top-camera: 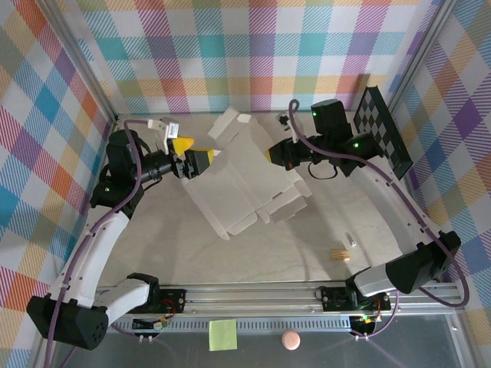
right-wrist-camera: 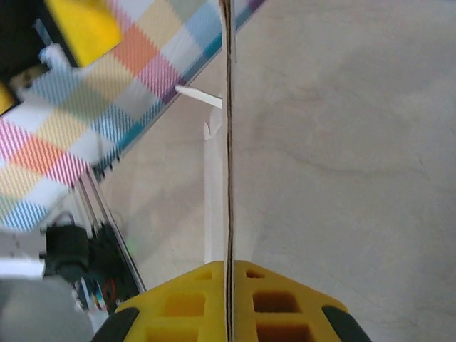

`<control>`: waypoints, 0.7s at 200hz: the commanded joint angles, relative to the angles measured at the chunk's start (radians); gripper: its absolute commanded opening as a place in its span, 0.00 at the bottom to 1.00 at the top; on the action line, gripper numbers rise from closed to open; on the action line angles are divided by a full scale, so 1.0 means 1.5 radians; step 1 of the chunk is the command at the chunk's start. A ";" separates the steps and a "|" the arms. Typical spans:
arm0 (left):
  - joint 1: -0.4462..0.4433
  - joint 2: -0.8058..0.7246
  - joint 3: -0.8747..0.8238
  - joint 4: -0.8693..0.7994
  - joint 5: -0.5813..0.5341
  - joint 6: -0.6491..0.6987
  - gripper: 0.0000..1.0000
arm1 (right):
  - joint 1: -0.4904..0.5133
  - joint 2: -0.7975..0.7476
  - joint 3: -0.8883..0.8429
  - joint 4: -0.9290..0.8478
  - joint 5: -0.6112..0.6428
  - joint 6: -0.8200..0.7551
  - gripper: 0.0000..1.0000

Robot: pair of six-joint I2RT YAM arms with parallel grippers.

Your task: Fold the paper box

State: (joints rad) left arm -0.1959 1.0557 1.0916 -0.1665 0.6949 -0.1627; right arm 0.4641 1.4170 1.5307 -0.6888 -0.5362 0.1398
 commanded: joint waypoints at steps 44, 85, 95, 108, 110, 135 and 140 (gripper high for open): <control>0.009 0.125 0.002 -0.025 -0.088 -0.224 0.80 | -0.059 -0.040 -0.287 0.411 0.019 0.390 0.00; 0.003 0.136 -0.088 0.050 -0.093 -0.246 0.74 | -0.068 -0.015 -0.402 0.495 0.052 0.408 0.00; -0.003 0.145 -0.101 0.052 -0.096 -0.245 0.71 | -0.068 -0.005 -0.414 0.491 0.059 0.393 0.00; -0.010 0.161 -0.116 0.056 -0.093 -0.244 0.67 | -0.069 0.010 -0.421 0.476 0.067 0.368 0.00; -0.012 0.164 -0.118 0.057 -0.092 -0.244 0.66 | -0.069 0.013 -0.420 0.471 0.068 0.364 0.00; -0.036 0.197 -0.138 0.051 -0.094 -0.233 0.58 | -0.068 0.036 -0.405 0.405 0.086 0.306 0.00; -0.042 0.204 -0.141 0.046 -0.096 -0.230 0.56 | -0.068 0.039 -0.400 0.389 0.093 0.295 0.00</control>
State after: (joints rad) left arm -0.2226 1.3216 0.9089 -0.1104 0.5552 -0.5117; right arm 0.3653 1.4525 0.9039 -0.0502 -0.4339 0.6735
